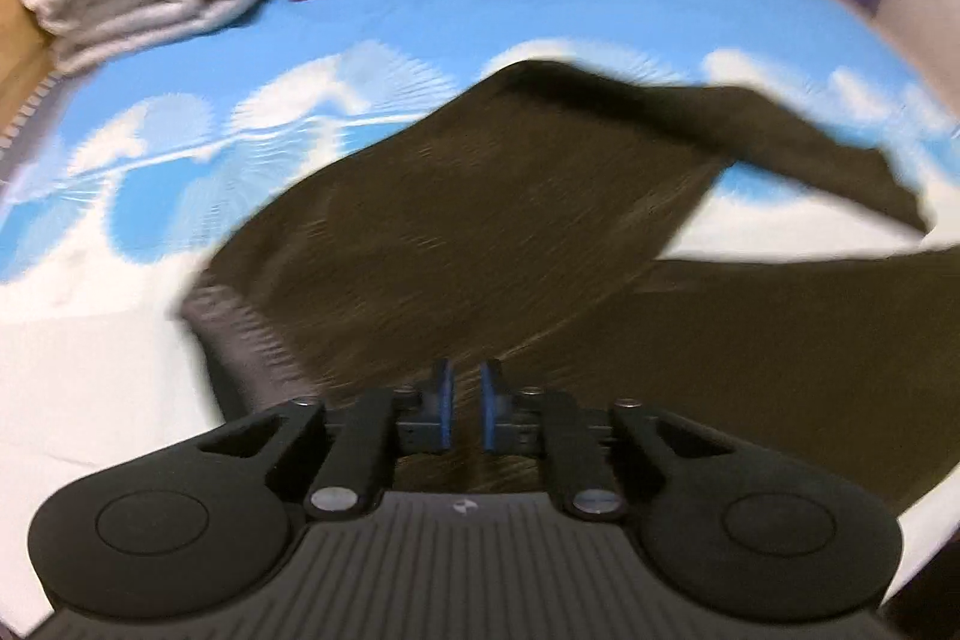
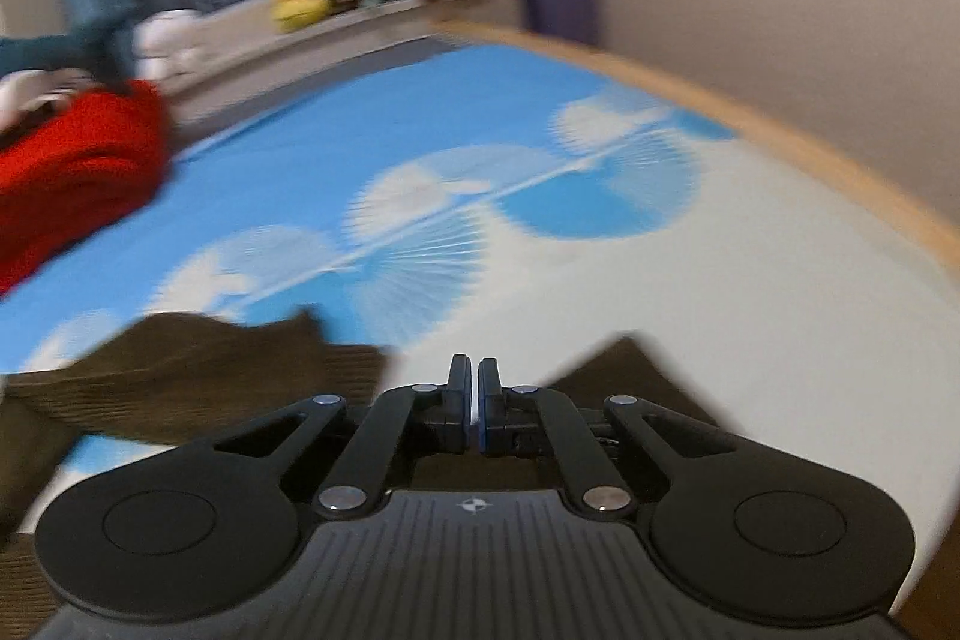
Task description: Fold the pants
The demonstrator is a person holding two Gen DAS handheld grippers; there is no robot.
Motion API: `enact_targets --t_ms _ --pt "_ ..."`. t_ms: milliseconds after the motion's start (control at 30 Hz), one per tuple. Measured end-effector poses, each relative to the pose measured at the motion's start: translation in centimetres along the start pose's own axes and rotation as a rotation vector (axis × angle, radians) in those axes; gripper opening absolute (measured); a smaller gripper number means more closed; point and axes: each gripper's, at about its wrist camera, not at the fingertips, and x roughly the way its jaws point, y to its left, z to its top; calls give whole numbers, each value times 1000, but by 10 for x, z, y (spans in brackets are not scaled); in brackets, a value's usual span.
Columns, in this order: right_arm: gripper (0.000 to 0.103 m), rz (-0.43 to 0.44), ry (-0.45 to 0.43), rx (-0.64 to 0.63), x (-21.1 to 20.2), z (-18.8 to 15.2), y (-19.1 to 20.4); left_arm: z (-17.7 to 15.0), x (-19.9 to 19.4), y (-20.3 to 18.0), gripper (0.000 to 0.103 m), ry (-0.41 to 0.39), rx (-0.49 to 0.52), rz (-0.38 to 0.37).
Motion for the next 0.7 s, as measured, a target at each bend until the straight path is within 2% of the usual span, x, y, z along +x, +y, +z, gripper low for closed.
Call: enact_targets --t_ms 67,133,233,333,367,433,500,600,667,700 --pt "3 82 37 3 7 3 13 24 0 -30 8 7 38 -19" --pt "3 110 70 -8 14 5 29 51 1 -59 8 -18 89 -26" --pt "3 129 102 -6 29 5 44 87 11 -88 9 -93 52 -98" --pt "7 149 134 0 44 4 55 95 39 -112 9 -156 6 -171" --pt "12 148 139 -5 52 3 57 91 53 -120 9 -138 0 -191" --pt "17 146 143 -12 65 0 57 94 84 -134 9 -42 0 -166" --pt "19 144 160 -23 79 -1 57 103 101 -145 10 -47 35 -163" --pt "27 142 164 -75 109 -1 60 112 120 -152 12 -36 53 -149" --pt "29 161 170 -121 124 -2 64 116 133 -154 22 -29 58 -152" --pt "31 169 171 -147 131 -3 67 111 136 -151 32 -31 65 -145"
